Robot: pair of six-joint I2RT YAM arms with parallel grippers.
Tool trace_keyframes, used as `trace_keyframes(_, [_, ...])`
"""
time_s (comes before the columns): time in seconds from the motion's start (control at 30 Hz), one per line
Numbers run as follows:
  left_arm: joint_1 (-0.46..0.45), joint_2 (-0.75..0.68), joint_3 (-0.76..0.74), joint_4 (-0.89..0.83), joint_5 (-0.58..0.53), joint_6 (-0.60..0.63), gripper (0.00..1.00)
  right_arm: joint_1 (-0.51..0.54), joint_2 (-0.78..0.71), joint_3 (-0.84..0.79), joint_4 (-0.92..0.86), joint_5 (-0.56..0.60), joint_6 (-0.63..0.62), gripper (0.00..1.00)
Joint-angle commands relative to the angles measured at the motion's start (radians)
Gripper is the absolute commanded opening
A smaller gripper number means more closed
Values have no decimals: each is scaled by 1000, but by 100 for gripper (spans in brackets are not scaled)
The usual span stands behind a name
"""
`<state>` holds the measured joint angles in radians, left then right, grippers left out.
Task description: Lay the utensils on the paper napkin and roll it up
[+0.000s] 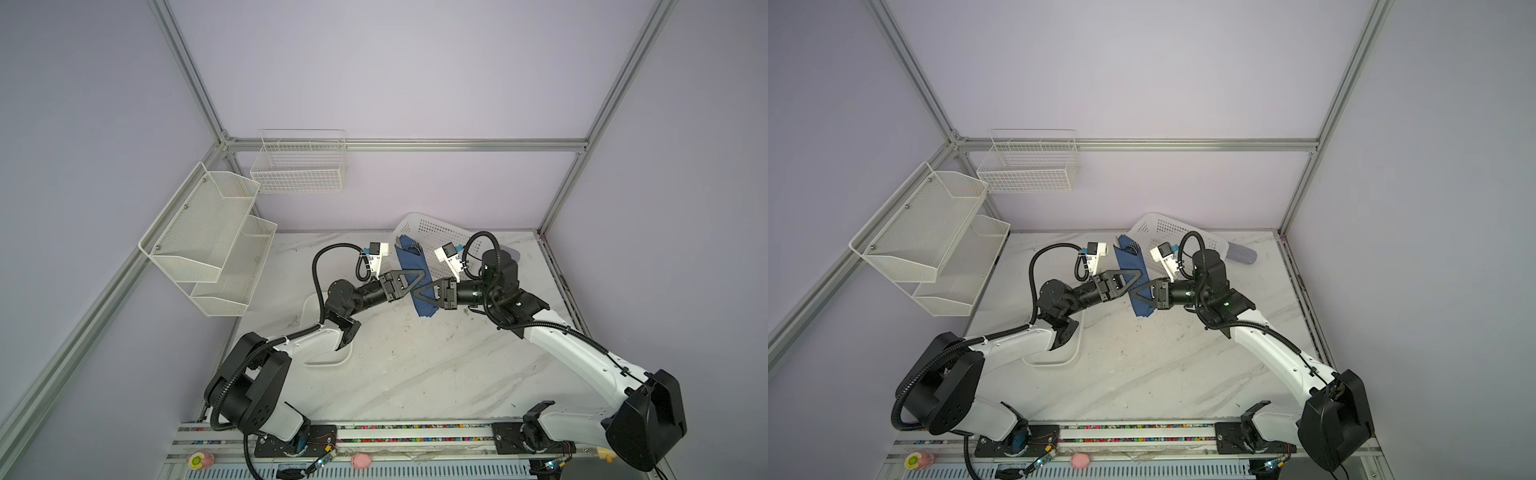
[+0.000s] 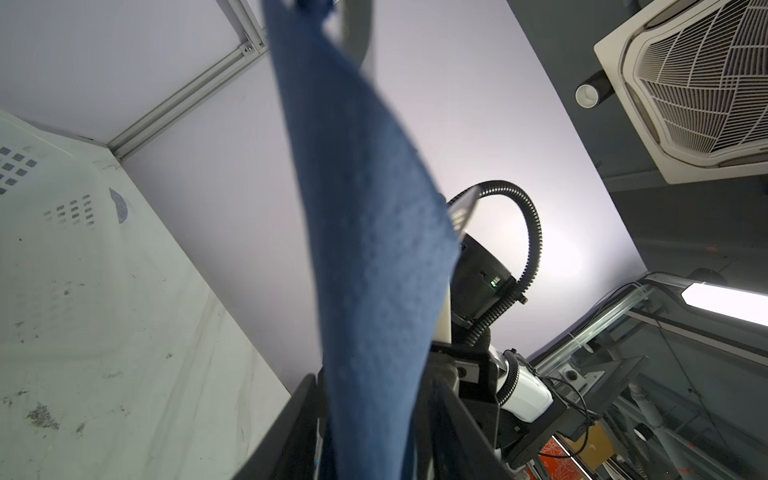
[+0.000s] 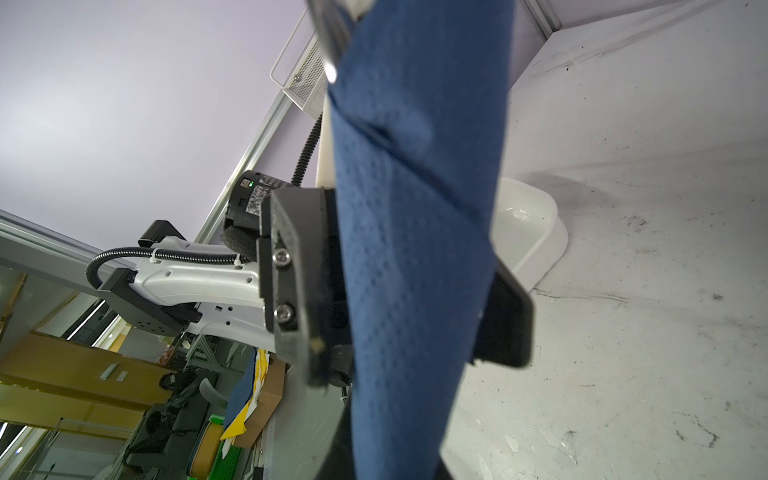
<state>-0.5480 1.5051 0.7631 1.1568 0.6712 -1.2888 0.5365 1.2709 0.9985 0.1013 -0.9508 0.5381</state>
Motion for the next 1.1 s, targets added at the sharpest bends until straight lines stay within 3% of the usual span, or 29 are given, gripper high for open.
trace_keyframes(0.0, [5,-22,50,67,-23,18,34,-10,-10,-7,63,-21,-7,13])
trace_keyframes(0.37, [5,-25,50,119,-12,12,12,-18,-19,-22,63,-20,-1,15])
trace_keyframes(0.63, [5,-25,45,138,-25,11,8,-22,-24,-36,62,-17,10,20])
trace_keyframes(0.83, [5,-26,51,138,-16,8,8,-37,-43,-35,63,-22,28,31])
trace_keyframes(1.07, [5,-21,59,138,-5,2,8,-38,-29,-30,78,-60,31,32])
